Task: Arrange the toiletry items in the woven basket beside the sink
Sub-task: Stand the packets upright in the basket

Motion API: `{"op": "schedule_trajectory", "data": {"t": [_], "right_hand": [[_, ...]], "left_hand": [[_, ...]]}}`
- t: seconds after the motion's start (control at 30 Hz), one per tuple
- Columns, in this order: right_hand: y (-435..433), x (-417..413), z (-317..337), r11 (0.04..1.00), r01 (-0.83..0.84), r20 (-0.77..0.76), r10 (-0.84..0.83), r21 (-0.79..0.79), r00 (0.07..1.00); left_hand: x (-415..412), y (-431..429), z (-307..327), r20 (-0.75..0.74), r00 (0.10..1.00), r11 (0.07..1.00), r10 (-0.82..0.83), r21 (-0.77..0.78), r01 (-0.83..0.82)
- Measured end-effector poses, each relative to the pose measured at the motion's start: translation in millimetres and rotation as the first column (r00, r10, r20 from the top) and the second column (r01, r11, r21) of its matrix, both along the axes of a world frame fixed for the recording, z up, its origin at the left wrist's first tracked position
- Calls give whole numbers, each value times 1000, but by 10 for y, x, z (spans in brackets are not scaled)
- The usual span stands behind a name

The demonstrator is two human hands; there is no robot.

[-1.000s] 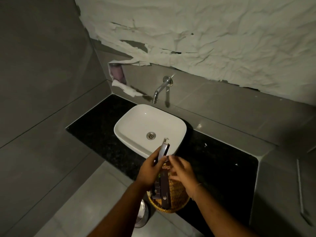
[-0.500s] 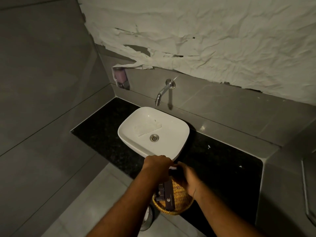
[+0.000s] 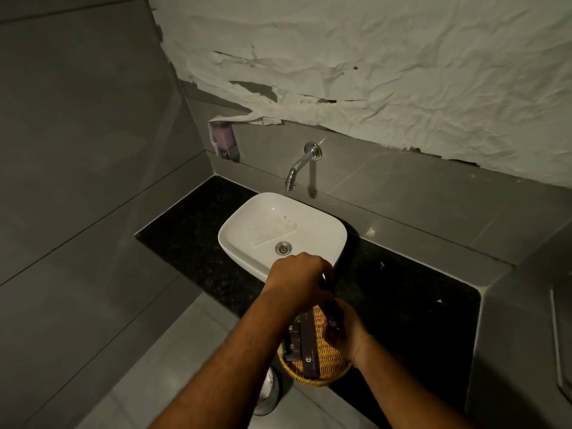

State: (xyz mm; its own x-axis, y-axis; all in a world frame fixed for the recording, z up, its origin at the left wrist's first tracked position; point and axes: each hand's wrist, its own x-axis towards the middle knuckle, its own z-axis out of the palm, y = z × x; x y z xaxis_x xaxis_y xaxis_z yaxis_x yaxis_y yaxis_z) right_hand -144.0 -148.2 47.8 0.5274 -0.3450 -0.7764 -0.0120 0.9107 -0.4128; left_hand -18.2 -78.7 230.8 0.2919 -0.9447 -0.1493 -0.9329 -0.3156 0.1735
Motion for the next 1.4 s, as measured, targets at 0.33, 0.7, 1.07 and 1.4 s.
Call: {"op": "schedule_trajectory", "data": {"t": [0.33, 0.7, 1.07, 1.4], "right_hand": [[7, -111, -73, 942, -284, -100, 269, -177, 958], [-10, -89, 0, 895, -344, -385, 221, -286, 896], [-19, -158, -171, 925, -159, -466, -22, -346, 885], [463, 10, -295, 858, -260, -497, 6, -443, 868]], "left_hand": [[152, 104, 65, -243, 966, 968, 89, -209, -141], [502, 437, 56, -601, 781, 825, 171, -345, -447], [951, 1833, -852, -980, -184, 505, -77, 121, -855], [593, 2709, -2619, -790, -308, 325, 530, 524, -787]]}}
